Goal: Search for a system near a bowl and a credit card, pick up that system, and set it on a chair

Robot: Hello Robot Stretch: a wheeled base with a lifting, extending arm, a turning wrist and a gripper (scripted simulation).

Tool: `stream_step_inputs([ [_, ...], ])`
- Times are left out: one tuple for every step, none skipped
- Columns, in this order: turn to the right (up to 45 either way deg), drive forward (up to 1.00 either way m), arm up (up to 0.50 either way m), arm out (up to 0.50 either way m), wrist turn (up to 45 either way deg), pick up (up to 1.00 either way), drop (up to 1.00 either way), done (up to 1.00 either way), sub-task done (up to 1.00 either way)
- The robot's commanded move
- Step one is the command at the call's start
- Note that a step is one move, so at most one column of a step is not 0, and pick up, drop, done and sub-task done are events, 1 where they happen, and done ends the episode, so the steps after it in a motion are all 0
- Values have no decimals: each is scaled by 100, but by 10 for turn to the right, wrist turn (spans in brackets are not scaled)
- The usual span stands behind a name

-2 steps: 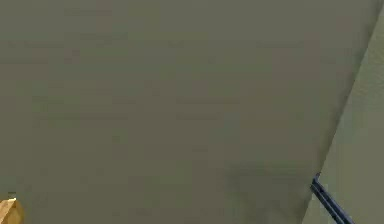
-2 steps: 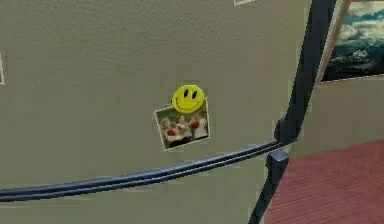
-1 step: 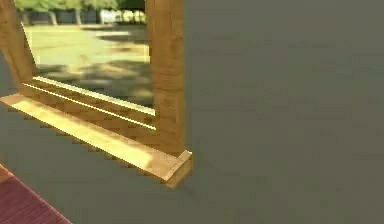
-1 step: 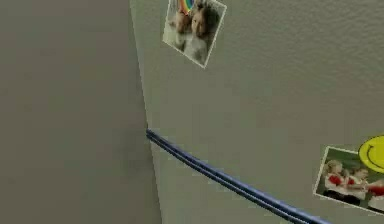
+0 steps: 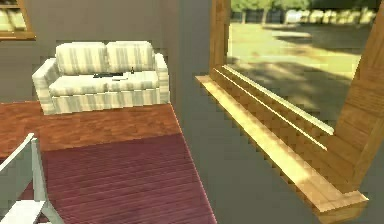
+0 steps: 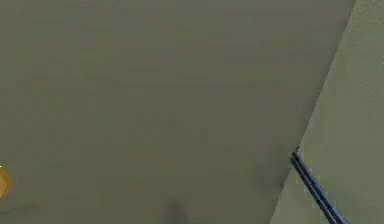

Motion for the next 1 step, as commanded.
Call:
stream_step_inputs([
  [-180, 0, 0, 0, 0, 0, 0, 0, 0],
])
